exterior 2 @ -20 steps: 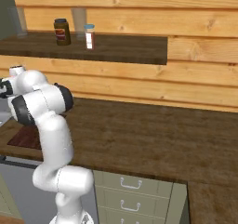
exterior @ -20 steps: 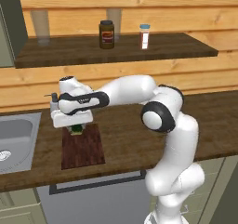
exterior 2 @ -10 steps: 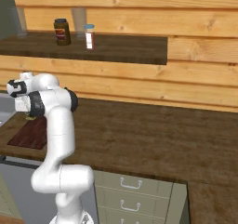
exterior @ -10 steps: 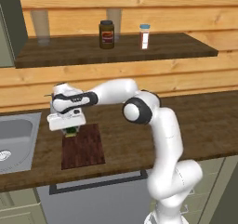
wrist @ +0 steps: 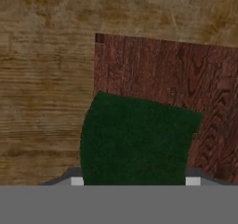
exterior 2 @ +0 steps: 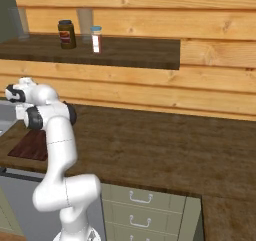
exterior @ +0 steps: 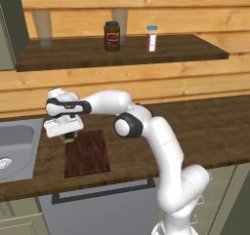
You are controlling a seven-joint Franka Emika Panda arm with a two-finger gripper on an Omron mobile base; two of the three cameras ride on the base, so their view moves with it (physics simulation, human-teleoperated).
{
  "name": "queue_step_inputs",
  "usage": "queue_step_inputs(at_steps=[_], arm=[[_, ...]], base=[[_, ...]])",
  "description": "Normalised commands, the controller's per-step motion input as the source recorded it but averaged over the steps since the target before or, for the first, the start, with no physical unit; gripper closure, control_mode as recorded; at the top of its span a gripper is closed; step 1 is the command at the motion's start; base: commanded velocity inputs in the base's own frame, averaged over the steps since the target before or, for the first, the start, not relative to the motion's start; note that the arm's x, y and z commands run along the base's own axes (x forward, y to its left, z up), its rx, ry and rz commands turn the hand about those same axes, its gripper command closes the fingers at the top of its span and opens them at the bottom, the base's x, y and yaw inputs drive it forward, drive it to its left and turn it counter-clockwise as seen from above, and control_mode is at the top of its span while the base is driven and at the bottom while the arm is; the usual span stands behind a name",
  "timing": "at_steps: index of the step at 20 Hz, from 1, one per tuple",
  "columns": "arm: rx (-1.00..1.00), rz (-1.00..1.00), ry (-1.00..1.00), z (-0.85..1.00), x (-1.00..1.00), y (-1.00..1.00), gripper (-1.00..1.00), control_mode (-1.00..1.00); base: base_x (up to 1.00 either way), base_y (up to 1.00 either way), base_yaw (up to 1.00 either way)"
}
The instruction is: Pick up the sponge from the counter and clean the cutting board by briefly scrubbing or pressing down on the cutting board. Once finished, release the sponge.
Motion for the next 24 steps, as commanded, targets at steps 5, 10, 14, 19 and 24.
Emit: queue_step_inputs(at_steps=[5, 10, 14, 19, 24], arm=[[-0.01, 0.0, 0.02, -0.38, 0.02, 0.0, 1.0, -1.0], [0.0, 0.0, 0.0, -0.34, 0.0, -0.16, 1.0, -1.0], [0.0, 0.0, 0.0, -0.31, 0.0, -0.27, 1.0, -1.0], [0.0, 0.0, -0.02, -0.32, -0.15, -0.3, 1.0, -1.0], [0.0, 0.0, -0.08, -0.2, -0.48, -0.44, 1.0, -1.0]], base=[[0.0, 0.0, 0.0], [0.0, 0.0, 0.0], [0.0, 0.0, 0.0], [0.0, 0.0, 0.0], [0.0, 0.0, 0.0]])
